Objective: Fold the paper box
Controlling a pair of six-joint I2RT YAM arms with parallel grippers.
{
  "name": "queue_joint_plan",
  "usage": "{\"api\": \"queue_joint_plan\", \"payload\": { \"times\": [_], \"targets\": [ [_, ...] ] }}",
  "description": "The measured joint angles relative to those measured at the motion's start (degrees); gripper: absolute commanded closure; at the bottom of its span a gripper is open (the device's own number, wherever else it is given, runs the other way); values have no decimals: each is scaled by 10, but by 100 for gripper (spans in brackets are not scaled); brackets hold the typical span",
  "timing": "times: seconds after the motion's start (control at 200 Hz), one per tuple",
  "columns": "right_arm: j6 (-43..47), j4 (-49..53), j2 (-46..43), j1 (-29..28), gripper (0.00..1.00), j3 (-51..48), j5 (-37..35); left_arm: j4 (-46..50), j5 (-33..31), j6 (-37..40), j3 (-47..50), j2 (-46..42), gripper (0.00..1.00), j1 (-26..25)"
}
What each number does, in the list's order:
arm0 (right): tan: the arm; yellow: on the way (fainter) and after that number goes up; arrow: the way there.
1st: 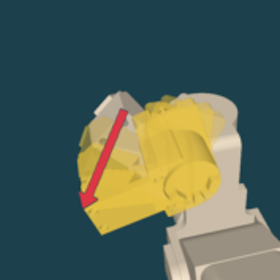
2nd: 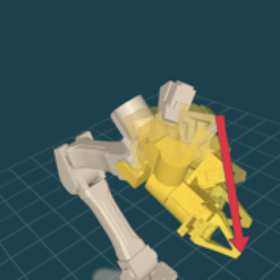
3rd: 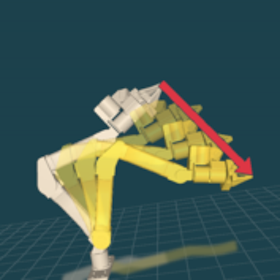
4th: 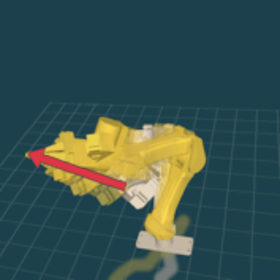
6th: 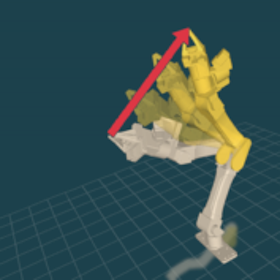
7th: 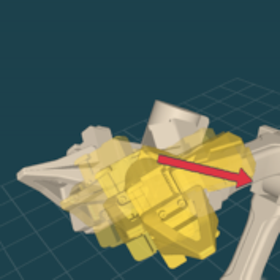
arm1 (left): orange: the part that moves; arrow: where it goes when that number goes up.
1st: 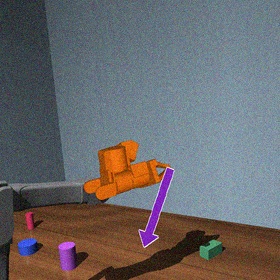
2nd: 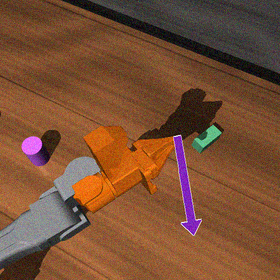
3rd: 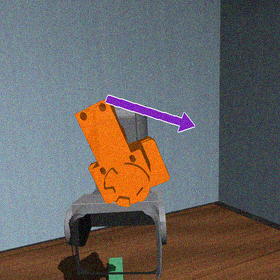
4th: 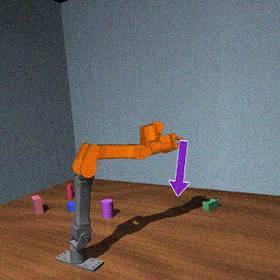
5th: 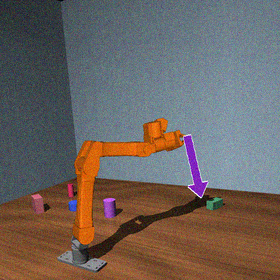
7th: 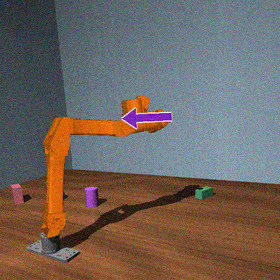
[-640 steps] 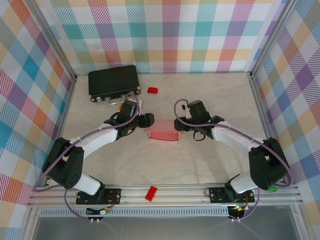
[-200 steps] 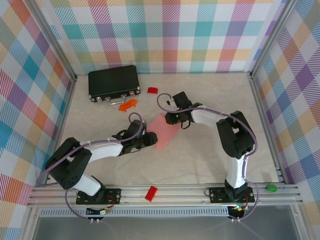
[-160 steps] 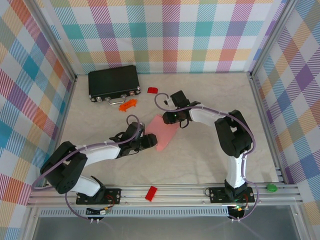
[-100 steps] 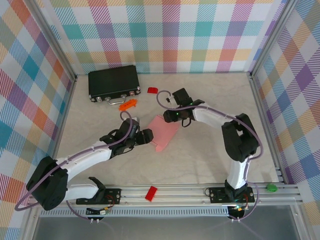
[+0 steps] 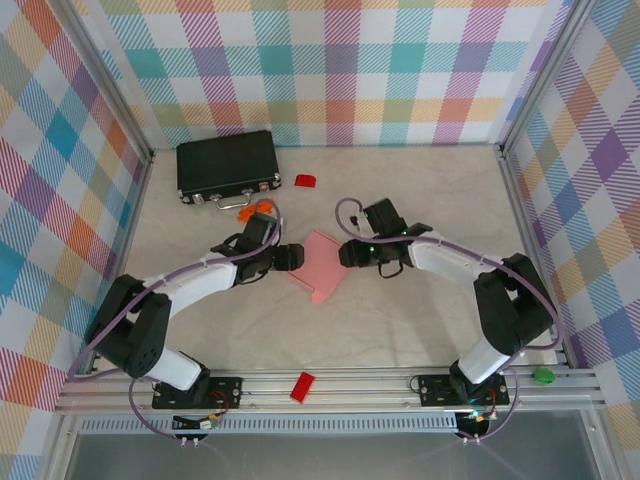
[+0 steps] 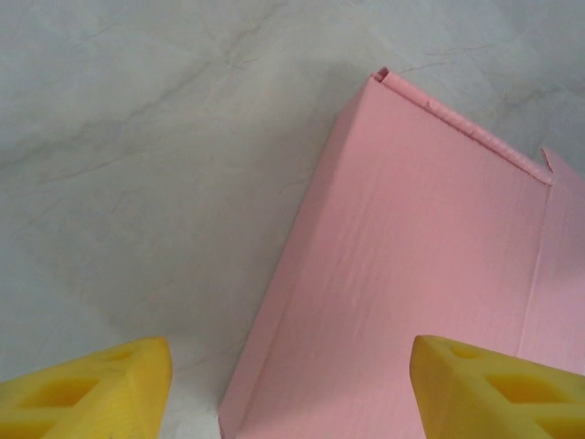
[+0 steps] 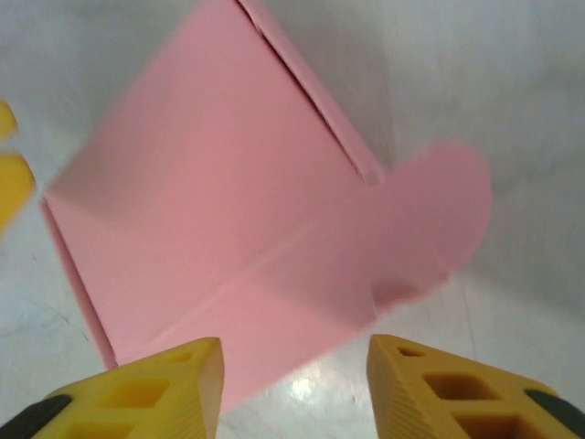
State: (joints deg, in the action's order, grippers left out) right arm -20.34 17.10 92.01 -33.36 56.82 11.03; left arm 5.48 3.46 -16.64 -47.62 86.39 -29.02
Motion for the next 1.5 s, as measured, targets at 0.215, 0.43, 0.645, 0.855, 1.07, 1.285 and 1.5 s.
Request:
{"api": "queue_joint_plan", "payload": {
  "times": [0.215,0.43,0.645,0.855,1.07,1.285,1.5],
  "targets": [
    [-52,-34,0,-1,56,-27,25,-26,28,28,-24,59,42,5],
    [-80,-75,24,-1,55,-27,25,-31,47,16,-21,68,47,5],
    [-77,-68,66,-1,54,4,13,-43,60,-35,35,30,51,4],
    [-66,-59,75,-1,51,49,0,-60,75,-99,91,-20,52,2],
    [-63,-60,52,10,44,30,0,-60,59,-129,115,-54,42,2],
    [-95,-114,21,31,36,-51,50,-61,46,-111,113,-59,41,7],
    [-150,-212,39,35,37,-104,119,-63,51,-75,79,-14,49,12]
  ]
}}
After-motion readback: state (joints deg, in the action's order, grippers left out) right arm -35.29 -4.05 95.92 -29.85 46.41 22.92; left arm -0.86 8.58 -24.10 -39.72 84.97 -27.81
